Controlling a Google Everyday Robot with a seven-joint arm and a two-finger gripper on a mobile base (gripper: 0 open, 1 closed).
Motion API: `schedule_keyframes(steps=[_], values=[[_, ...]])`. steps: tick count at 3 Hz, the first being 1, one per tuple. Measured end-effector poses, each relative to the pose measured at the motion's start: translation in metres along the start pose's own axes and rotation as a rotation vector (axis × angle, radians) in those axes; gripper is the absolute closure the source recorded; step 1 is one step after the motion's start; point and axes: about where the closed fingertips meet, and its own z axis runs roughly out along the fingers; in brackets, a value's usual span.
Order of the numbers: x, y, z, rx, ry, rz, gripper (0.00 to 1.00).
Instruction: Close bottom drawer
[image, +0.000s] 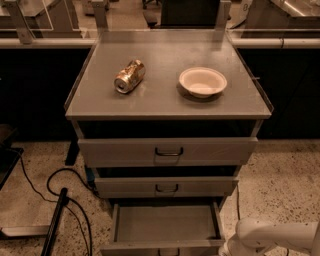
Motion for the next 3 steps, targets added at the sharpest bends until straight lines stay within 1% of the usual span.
schedule_keyframes(steps=[1,2,3], values=[[0.0,0.0,0.0,0.0,0.0,0.0,1.0],[-0.002,-0.023,0.024,0.007,-0.032,0.063,1.0],[-0.013,-0.057,0.054,0.026,-0.094,0.121,1.0]])
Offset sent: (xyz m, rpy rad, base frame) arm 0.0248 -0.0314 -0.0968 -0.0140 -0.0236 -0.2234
